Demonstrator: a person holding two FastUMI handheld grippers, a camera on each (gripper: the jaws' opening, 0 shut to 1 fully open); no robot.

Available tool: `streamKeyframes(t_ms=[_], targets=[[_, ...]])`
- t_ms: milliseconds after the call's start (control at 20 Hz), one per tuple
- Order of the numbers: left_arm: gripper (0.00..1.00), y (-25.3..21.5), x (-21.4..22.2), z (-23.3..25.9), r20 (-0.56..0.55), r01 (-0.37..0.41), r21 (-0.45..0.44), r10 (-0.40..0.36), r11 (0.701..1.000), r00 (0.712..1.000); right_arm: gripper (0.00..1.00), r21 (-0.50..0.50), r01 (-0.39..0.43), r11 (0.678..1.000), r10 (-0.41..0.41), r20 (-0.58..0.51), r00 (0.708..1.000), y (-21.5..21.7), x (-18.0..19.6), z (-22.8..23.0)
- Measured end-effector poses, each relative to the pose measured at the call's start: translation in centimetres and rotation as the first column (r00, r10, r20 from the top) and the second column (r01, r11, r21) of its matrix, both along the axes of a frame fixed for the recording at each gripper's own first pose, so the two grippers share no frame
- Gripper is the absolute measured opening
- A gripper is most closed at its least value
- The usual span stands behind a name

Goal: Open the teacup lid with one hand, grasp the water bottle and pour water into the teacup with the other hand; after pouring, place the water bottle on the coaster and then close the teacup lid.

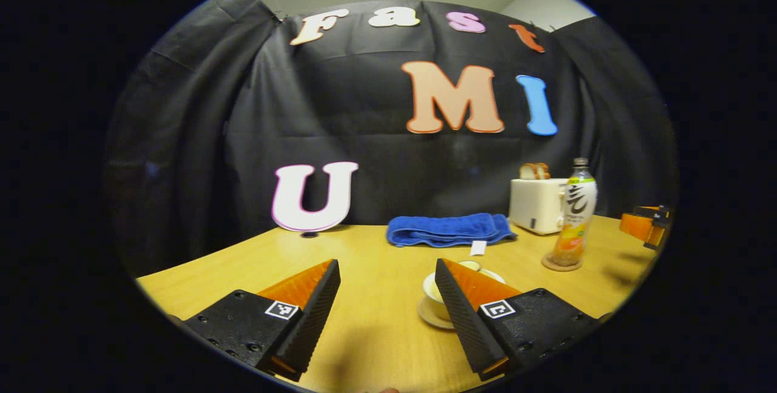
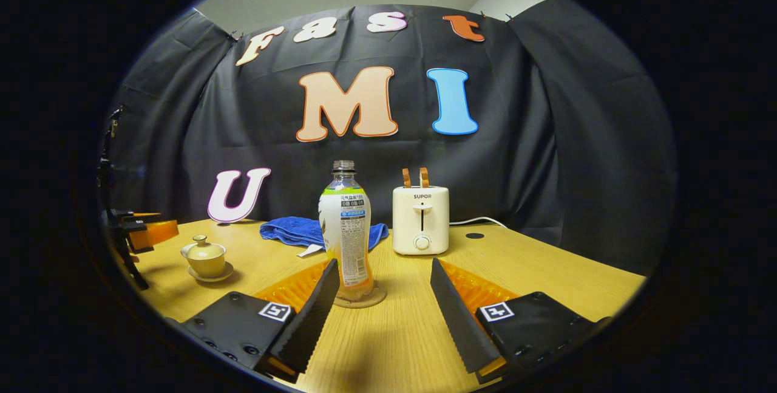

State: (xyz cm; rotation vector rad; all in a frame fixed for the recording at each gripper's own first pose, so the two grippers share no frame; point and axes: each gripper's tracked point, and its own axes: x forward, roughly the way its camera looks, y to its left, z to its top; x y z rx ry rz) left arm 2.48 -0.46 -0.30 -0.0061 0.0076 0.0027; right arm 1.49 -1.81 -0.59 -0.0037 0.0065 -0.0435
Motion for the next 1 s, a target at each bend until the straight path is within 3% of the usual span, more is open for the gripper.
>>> streamKeyframes(t_ms=[350, 1000], targets=[[0.92, 4.2, -2.1, 0.1, 0.0, -0.237, 0.011, 0.237, 0.971, 0.971, 0.94, -0.004, 0.091, 0.996, -0.091, 0.005, 0.996, -1.7, -0.1, 0.1], [0.92, 3.7, -2.1, -0.1, -0.002, -0.228, 0.008, 0.228, 0.974, 0.974, 0.96, -0.004, 0.101, 0.995, -0.101, 0.005, 0.995, -1.9, -0.2, 0.1]])
